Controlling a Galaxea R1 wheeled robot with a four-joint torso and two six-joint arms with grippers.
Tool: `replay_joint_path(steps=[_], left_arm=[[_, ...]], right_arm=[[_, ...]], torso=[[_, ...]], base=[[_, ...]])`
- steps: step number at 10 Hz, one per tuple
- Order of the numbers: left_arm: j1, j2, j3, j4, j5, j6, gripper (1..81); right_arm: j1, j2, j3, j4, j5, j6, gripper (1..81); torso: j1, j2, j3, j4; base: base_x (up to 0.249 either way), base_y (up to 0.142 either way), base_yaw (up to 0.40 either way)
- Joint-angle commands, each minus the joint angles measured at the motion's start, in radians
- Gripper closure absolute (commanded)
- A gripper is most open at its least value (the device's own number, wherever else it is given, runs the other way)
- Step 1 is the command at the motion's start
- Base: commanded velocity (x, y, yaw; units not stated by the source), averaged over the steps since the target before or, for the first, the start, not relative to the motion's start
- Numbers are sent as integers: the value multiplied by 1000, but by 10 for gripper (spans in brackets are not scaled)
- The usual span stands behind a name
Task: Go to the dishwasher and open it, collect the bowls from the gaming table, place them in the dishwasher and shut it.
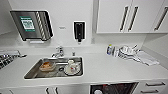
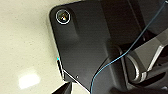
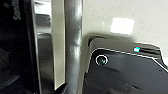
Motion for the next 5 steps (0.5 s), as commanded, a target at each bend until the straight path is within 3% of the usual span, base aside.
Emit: replay_joint_path(steps=[1, 5], left_arm=[[-16, -18, 0, -7, 56, -4, 10], [-16, -12, 3, -5, 62, -4, 10]], right_arm=[[165, -51, 48, 72, -94, 4, 10], [325, -169, 316, 73, -91, -8, 10]], torso=[[0, 0, 0, 0], [1, 0, 0, 0]], base=[[0, 0, 0], [0, 0, 0]])
